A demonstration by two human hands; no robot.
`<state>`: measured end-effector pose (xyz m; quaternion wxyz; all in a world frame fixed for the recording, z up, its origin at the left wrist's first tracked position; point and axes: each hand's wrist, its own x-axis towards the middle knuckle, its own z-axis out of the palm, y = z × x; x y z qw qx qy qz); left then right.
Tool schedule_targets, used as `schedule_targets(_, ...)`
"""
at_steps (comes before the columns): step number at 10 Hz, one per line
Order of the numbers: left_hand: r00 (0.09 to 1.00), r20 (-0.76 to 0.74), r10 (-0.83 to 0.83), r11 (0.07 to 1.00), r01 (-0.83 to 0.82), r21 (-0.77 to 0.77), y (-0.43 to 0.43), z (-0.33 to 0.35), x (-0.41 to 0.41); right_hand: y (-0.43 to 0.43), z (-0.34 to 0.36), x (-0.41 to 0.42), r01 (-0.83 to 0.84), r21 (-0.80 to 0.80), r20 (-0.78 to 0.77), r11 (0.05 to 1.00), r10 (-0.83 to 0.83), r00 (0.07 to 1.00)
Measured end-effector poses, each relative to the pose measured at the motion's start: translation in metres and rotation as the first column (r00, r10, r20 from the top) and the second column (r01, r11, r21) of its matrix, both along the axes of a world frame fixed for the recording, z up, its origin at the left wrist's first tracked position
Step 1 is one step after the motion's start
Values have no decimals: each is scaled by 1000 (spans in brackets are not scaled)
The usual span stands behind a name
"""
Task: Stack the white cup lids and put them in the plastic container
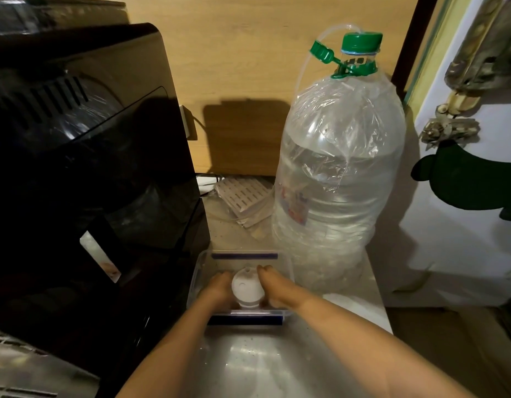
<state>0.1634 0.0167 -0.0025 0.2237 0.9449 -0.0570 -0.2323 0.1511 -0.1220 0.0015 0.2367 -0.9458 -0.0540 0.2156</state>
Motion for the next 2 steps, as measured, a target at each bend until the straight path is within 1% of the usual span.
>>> schedule_targets(1, 999, 17, 49, 998, -50, 30, 4, -1, 1, -3, 8, -3, -28, -23, 18, 999, 28, 999)
schedule_targets(2, 988, 79, 132, 989, -126, -74, 10, 1, 9, -9, 20, -3, -10, 39, 60, 999, 8, 998)
